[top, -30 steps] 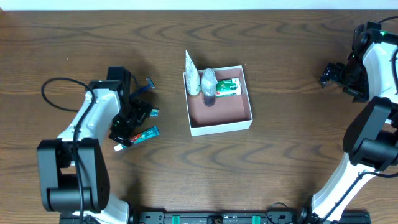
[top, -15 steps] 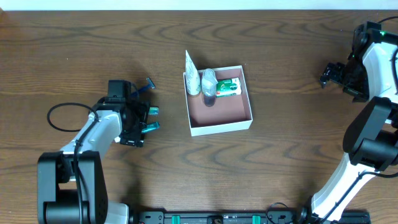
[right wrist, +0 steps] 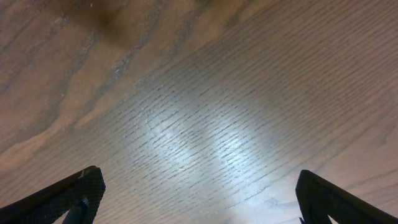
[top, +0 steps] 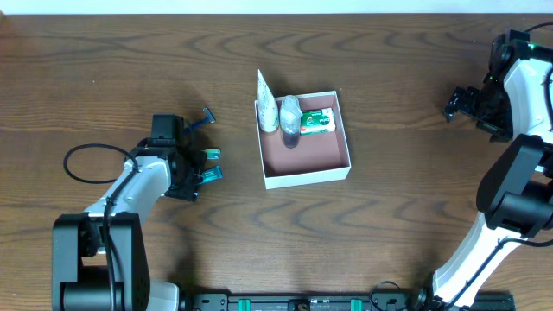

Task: Pack container
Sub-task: 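Reach the left gripper to the Colgate toothpaste and grasp it, then carry the toothpaste into the box's front area and lower it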

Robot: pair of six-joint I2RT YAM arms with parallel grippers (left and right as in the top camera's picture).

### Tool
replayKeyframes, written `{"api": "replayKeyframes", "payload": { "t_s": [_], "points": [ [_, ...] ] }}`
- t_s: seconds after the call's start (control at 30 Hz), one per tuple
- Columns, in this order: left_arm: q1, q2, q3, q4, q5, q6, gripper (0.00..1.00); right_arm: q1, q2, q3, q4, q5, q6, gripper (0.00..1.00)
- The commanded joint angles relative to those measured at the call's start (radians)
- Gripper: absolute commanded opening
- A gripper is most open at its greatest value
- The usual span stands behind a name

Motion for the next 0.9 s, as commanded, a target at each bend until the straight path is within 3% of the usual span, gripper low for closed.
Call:
{"api": "replayKeyframes", "payload": {
  "t_s": [0.0,0.23,0.37,0.6,0.87],
  "points": [
    [0.011,0.111,-0.106,-0.037,-0.105,0.056,0.54,-0.003,0.000,0.003,0.000,0.010,0.010,0.99],
    [0.011,0.111,-0.105,-0.068,-0.102,0.083,0.22,-0.003,0.000,0.003,0.000,0.010,0.011,0.99],
    [0.011,0.111,-0.105,-0.110,-0.102,0.095,0.21,-0.003,0.000,0.003,0.000,0.010,0.011,0.99],
    [0.011,0.109,-0.067,-0.105,-0.096,0.283,0.21,-0.004,0.000,0.003,0.000,0.010,0.011,0.99],
    [0.010,0.036,0.094,-0.134,0.079,0.688,0.21,-0.003,0.000,0.003,0.000,0.010,0.011,0.99]
  ]
}}
